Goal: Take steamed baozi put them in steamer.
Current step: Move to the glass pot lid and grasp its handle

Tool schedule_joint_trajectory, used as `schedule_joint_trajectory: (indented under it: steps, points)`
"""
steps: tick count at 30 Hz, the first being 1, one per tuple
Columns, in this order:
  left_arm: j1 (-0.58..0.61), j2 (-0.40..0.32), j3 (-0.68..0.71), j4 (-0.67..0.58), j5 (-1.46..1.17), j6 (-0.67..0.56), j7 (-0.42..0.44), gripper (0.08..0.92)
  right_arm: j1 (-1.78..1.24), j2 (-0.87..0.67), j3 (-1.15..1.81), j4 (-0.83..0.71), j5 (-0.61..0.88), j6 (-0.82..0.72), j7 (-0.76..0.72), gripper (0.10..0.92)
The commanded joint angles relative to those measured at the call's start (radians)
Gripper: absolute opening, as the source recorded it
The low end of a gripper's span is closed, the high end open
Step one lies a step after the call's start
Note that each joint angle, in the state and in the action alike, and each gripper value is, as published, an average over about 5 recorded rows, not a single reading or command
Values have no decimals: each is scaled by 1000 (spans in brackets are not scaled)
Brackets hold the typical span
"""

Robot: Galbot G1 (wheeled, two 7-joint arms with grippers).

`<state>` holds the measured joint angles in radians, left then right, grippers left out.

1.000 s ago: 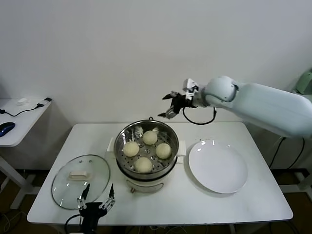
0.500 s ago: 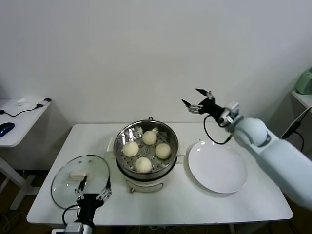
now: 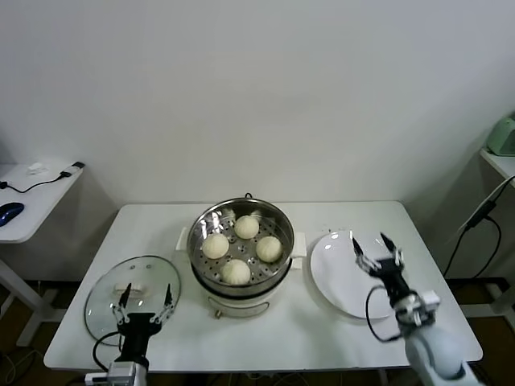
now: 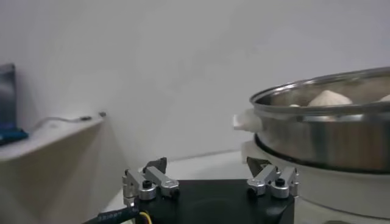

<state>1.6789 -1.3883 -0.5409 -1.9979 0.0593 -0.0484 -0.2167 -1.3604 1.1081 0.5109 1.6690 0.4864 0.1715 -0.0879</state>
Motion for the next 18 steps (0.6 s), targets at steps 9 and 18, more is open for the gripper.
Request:
schedule_joint_trajectory:
  steps: [9,18]
  points:
    - [-84,175,-88,323,1004,-155,-302,823,-237,231,134,43,-114,84,31,823]
    - [-130,225,-101,516,1110,21,-274,823,-211,233,125,62,-140,54,39,823]
